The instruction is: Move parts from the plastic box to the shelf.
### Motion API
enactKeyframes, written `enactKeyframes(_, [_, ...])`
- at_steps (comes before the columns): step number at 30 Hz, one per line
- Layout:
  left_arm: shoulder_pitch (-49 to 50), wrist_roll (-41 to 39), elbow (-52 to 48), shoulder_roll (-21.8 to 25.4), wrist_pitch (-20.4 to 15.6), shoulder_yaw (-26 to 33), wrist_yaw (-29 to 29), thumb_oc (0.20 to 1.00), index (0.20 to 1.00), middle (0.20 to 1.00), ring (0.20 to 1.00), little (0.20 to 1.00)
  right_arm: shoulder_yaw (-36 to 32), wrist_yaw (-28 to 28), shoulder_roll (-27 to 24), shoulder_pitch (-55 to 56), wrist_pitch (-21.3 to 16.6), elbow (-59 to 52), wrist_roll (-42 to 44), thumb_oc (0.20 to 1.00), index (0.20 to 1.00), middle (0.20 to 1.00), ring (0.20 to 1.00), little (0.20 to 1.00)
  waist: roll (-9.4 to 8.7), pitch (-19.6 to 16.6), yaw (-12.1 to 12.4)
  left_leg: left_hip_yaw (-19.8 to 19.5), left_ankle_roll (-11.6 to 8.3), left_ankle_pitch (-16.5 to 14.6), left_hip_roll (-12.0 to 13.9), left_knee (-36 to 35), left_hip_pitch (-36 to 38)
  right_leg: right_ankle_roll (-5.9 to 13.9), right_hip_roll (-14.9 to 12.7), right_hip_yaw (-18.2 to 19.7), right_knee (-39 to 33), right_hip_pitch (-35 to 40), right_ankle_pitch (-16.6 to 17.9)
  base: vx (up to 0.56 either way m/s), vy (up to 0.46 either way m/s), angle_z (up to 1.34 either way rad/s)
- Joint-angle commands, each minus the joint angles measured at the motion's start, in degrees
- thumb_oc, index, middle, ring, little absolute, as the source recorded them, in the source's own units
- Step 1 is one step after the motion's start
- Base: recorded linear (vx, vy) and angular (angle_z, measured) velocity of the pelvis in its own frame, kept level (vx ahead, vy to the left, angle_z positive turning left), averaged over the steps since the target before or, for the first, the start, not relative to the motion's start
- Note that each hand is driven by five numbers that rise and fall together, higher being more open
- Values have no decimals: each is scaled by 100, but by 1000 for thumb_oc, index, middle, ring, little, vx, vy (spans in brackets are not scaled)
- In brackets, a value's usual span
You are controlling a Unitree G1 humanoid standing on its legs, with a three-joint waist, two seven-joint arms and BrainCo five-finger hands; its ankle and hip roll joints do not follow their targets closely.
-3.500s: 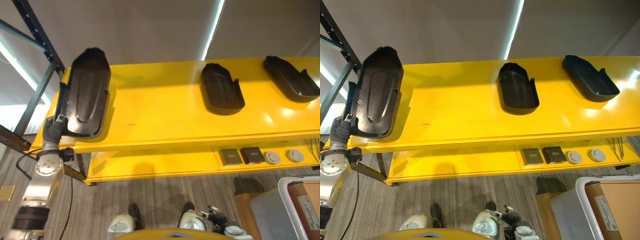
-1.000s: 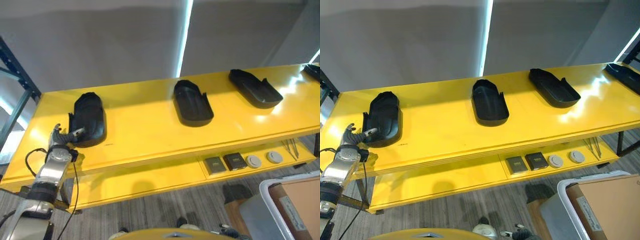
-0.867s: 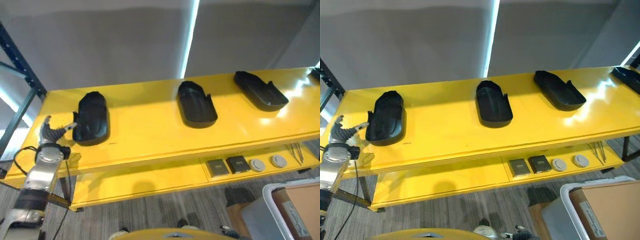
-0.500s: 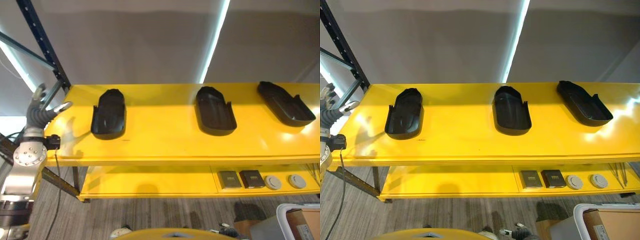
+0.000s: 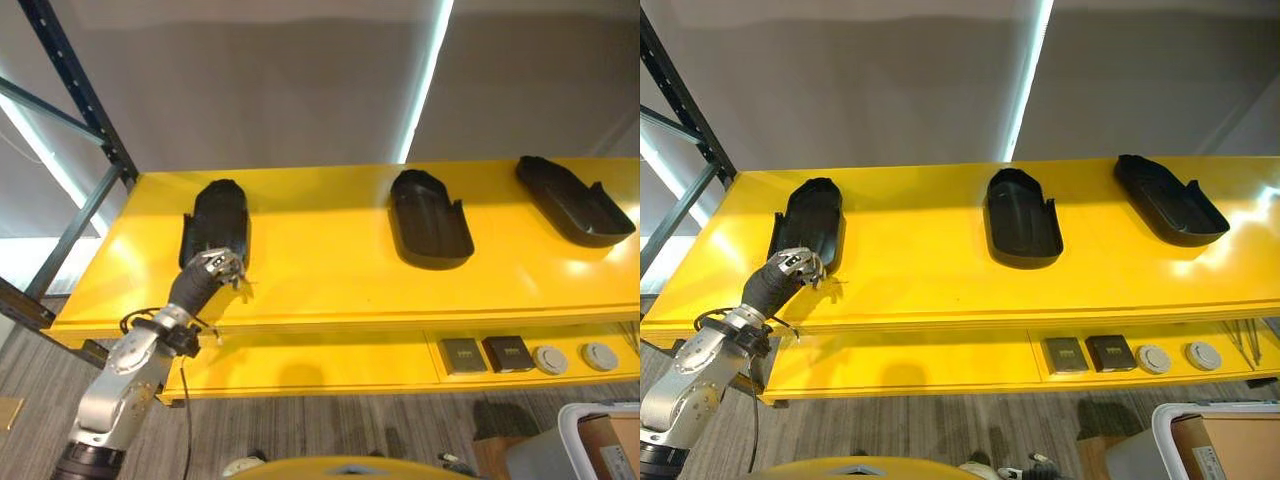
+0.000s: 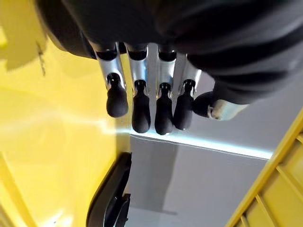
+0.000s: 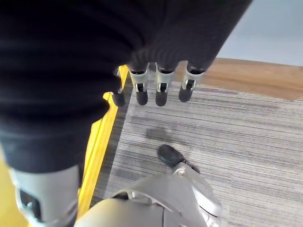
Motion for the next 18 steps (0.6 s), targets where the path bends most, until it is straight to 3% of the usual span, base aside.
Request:
enactKeyframes(1, [-141, -48, 43, 214, -219, 137, 271, 200, 200, 200, 200, 200, 70, -64, -100, -272, -167, 238, -55, 1000, 1000, 1000, 1000, 1000, -132, 208, 57, -142, 58, -518, 160, 547, -169, 377, -388, 36, 302, 69, -284, 55, 25, 1])
enactKeyframes(6, [-176, 548, 880, 302, -432, 119, 871, 200, 200, 200, 200, 200, 100, -106, -146, -282, -213, 349, 43, 1000, 1000, 1000, 1000, 1000, -130, 210, 28, -125, 75, -541, 169, 583, -184, 352, -399, 72, 351, 19, -309, 0, 0, 0])
enactKeyframes(18, [-481, 621, 1754, 20, -685, 11, 1153, 200, 200, 200, 200, 200, 151, -19, -149, -188, -107, 95, -164, 1000, 1000, 1000, 1000, 1000, -172, 198, -137, -65, 92, -575, 173, 595, -133, 339, -405, 167, 371, 1, -311, 3, 0, 0])
